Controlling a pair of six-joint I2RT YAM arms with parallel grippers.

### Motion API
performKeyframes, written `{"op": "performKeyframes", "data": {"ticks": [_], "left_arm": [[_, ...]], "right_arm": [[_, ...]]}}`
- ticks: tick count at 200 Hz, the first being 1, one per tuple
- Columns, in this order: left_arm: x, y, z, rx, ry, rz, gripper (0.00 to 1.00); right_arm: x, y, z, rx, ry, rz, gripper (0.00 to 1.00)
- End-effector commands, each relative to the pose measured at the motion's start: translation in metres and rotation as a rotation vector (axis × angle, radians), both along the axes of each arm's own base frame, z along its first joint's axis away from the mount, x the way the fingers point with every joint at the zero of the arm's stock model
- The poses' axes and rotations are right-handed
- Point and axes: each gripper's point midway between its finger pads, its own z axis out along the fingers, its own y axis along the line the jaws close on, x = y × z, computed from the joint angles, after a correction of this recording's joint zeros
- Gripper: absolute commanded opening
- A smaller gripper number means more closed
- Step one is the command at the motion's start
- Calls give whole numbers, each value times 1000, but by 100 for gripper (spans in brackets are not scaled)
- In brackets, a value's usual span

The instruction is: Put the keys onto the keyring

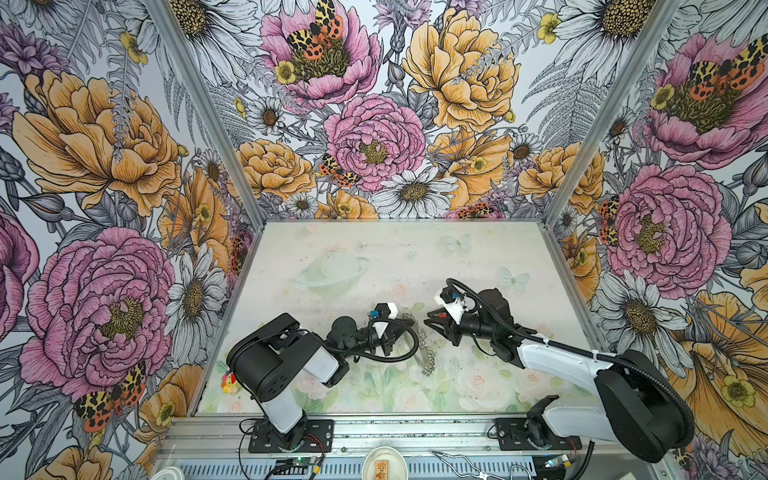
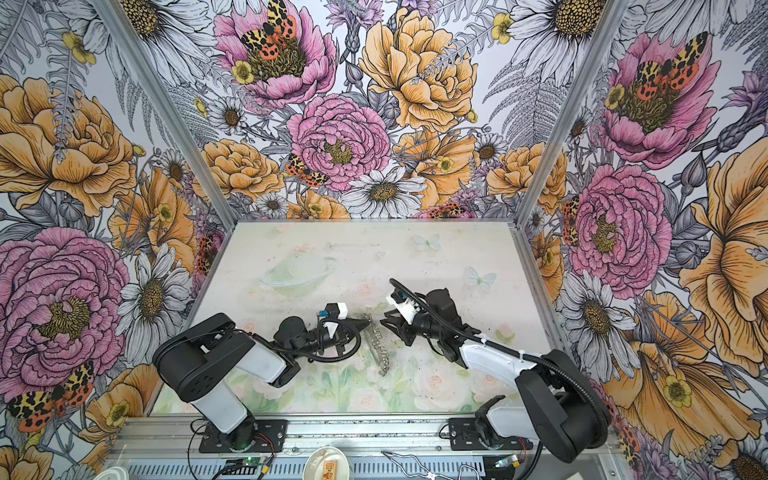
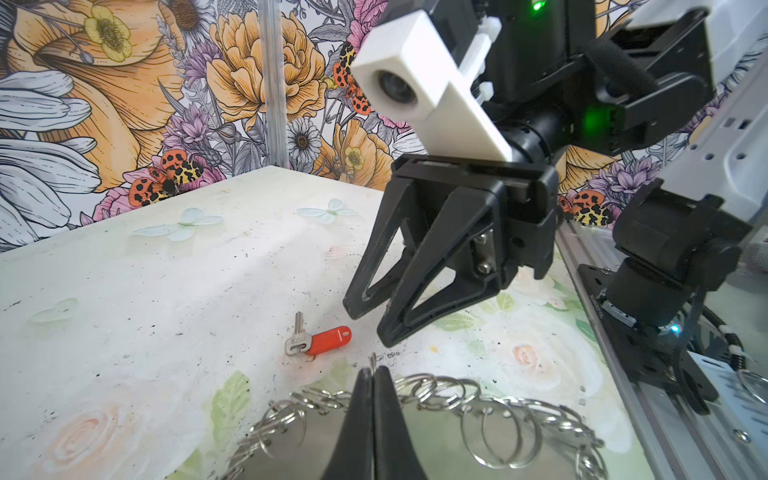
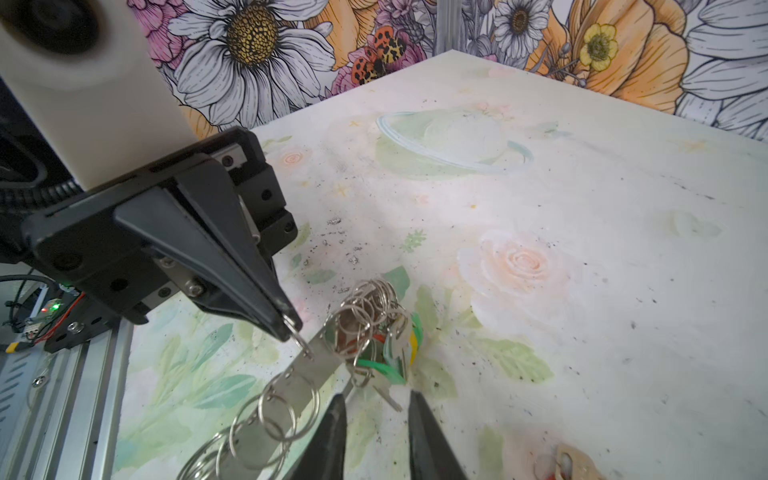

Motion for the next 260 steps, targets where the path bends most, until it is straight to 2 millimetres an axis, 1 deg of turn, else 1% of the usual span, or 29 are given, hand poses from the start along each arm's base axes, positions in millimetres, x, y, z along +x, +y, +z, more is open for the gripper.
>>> {"op": "performKeyframes", "data": {"ticks": [1, 21, 47, 74, 100, 148, 171, 191, 208, 216, 228, 238, 260], "left_arm": [[-3, -4, 24, -57, -73, -48, 0], [-3, -4, 22, -54, -66, -56, 0], [-3, -5, 20, -52, -61, -64, 0], [-4, -5, 21, -54, -60, -73, 0], [-4, -6, 22, -56, -61, -83, 0], [-7, -6, 21, -55, -59, -96, 0], [-8, -7, 21, -54, -59, -107, 0], [-8, -6, 20, -53, -60, -104, 0], [-8, -6, 19, -50, -61, -97, 0], [-7, -5, 18, -47, -56, -91, 0], [-6, -1, 16, -43, -51, -76, 4], [-4, 3, 15, -42, -45, -61, 12], [-2, 14, 13, -38, -39, -35, 26]], "right_arm": [[-7, 12, 24, 102, -96, 104, 25], [-11, 14, 21, 105, -87, 127, 22], [-20, 16, 22, 131, -74, 168, 19], [-23, 15, 19, 130, -78, 178, 17], [-24, 18, 20, 138, -69, 198, 14], [-27, 21, 14, 133, -53, 217, 13], [-27, 22, 15, 133, -56, 227, 13], [-28, 24, 17, 125, -62, 230, 7], [-26, 23, 20, 111, -76, 211, 0], [-24, 23, 20, 88, -70, 195, 0], [-21, 21, 19, 35, -54, 174, 0], [-18, 20, 19, -18, -42, 144, 0], [-23, 19, 12, -146, -31, 128, 0]]}}
